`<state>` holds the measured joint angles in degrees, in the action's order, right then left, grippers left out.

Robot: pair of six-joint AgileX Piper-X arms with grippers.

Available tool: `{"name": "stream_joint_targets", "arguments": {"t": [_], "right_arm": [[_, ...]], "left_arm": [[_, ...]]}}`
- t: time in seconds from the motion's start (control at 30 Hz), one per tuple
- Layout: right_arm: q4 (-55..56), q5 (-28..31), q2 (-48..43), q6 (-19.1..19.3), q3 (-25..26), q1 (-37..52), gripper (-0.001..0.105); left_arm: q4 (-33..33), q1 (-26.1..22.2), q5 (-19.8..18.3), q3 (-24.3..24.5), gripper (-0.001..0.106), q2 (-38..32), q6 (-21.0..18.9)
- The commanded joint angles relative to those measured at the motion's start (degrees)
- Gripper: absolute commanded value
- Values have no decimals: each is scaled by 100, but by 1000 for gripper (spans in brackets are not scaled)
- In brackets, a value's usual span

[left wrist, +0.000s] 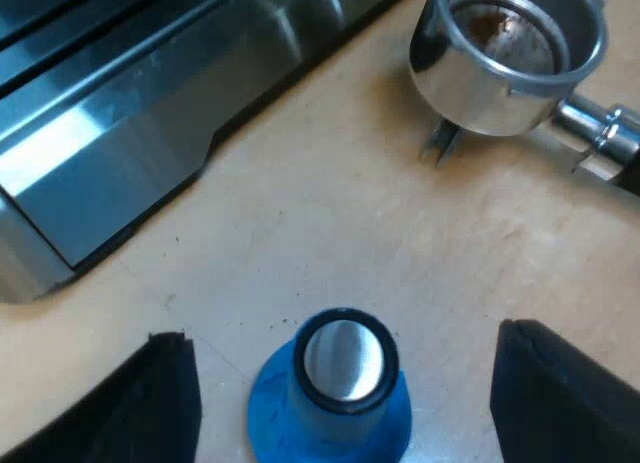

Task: Grind coffee beans and then tamp

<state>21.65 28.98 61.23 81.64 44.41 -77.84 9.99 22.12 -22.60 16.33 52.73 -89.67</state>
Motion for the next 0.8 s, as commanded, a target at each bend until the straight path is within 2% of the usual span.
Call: {"name": "stream_joint_targets", "arguments": {"t": [0.03,0.6,0.8], "right_arm": [[-48,-13,1,44,7,26,54],[-48,-13,1,44,7,26,54],[-48,-13,1,44,7,26,54]], "left_arm": [[-273,40,-16,16,63,198,-51],[-907,40,-31,16,63,1098,-54],[-1041,40,-126,16,59,1244,-54]]}}
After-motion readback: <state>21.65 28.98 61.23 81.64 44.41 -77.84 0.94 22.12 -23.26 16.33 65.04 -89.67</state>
